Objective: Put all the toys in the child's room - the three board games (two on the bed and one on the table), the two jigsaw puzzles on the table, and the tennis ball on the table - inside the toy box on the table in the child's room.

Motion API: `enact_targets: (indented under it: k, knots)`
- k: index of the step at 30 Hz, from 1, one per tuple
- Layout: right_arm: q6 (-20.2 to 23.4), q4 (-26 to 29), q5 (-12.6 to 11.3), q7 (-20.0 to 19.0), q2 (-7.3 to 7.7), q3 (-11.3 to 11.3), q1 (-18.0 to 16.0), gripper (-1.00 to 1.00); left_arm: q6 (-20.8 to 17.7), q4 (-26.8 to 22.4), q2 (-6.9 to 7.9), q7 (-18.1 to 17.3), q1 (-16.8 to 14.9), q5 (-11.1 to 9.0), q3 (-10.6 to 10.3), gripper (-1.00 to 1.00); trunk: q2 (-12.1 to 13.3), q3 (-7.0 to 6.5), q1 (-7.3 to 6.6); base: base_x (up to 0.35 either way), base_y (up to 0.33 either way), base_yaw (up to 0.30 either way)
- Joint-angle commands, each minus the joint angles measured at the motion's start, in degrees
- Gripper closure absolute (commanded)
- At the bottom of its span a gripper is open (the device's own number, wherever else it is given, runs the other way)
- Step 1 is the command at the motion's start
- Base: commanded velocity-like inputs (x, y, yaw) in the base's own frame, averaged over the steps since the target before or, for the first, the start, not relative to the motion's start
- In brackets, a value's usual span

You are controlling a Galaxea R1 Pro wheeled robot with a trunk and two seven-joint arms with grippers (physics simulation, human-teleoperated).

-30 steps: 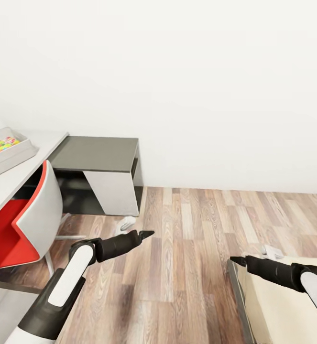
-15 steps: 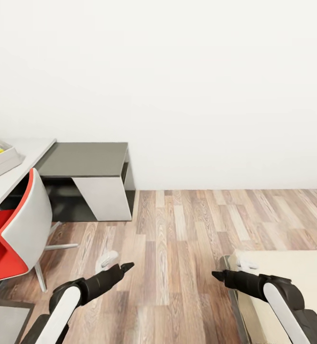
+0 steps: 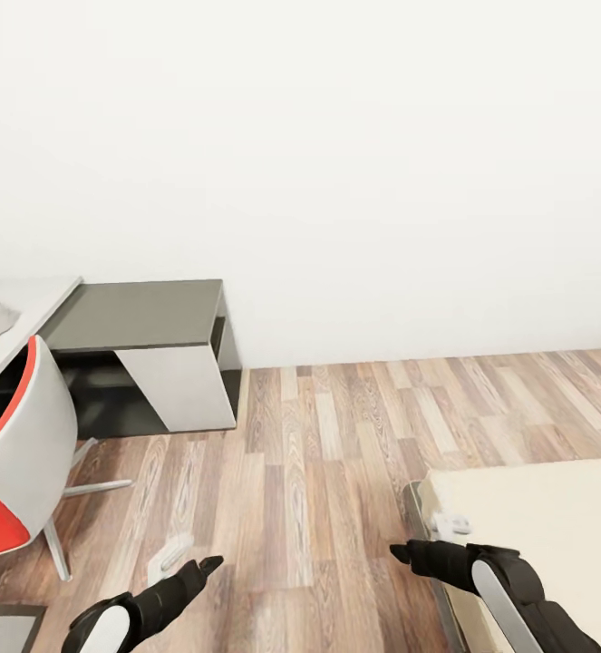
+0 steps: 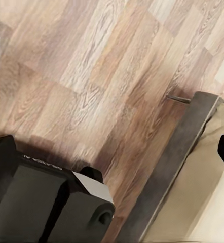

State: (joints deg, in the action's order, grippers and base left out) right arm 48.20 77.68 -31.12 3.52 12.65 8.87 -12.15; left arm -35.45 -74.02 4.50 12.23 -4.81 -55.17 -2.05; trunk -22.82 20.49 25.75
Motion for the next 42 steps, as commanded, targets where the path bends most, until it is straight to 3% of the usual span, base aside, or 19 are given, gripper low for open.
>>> enact_targets:
  k: [1,4,8,11,12,16,21,26,32,42]
  knots:
    - [0.0,-0.9,-0.2,0.4,-0.01,0.9,0.0,-1.00,0.4,1.4,0.05,0.6,0.2,-0.6,0.1,-1.00,-0.1,0.01,0.04,0.000,0.000,-0.155]
    - [-1.5,-5.1,0.1,0.5,-0.16,3.4,0.0,-1.00,2.3,6.8,0.10,0.6,0.5,-0.6,0.7,-1.00,-0.1,-0.24,0.04,0.000,0.000,-0.155]
    - [-3.3,-8.9,0.2,0.5,-0.33,5.0,-0.1,-1.00,4.0,11.2,0.04,0.6,0.6,-0.6,1.2,-1.00,-0.1,-0.58,0.04,0.000,0.000,-0.155]
    - [-7.4,-14.9,0.3,0.5,-1.27,7.6,-0.3,-1.00,6.5,18.3,-0.06,0.3,0.5,-0.6,1.7,-1.00,-0.1,-0.83,0.04,0.000,0.000,-0.150]
    - [-7.4,-14.9,0.3,0.5,-1.27,7.6,-0.3,-1.00,6.5,18.3,-0.06,0.3,0.5,-0.6,1.7,-1.00,-0.1,-0.90,0.04,0.000,0.000,-0.141]
    - [-14.3,-23.5,0.4,0.5,-3.14,10.6,-0.3,-1.00,9.9,26.9,-0.23,0.0,0.5,-0.5,2.0,-1.00,-0.1,-1.10,0.04,0.000,0.000,-0.089]
    - [-19.8,-29.5,0.5,0.5,-4.77,13.0,-0.3,-1.00,12.7,32.2,-0.31,-0.1,0.4,-0.4,2.0,-1.00,-0.1,-1.22,0.04,0.000,0.000,-0.040]
    - [-26.9,-35.7,0.5,0.7,-6.98,16.9,-0.3,-1.00,18.3,39.5,-0.37,-0.2,0.4,-0.4,2.0,-1.00,-0.1,-1.44,0.04,0.000,0.000,-0.017]
    - [-29.9,-39.1,0.5,1.5,-7.78,18.4,-0.4,-1.00,24.0,45.2,-0.37,0.1,0.4,-0.3,1.6,-1.00,-0.1,-1.89,0.04,0.000,0.000,-0.006]
    - [-31.9,-45.4,0.5,4.9,-8.73,19.2,-0.3,-1.00,26.9,48.4,-0.01,0.3,0.3,-0.4,1.6,-1.00,-0.1,-2.75,0.04,0.000,0.000,-0.001]
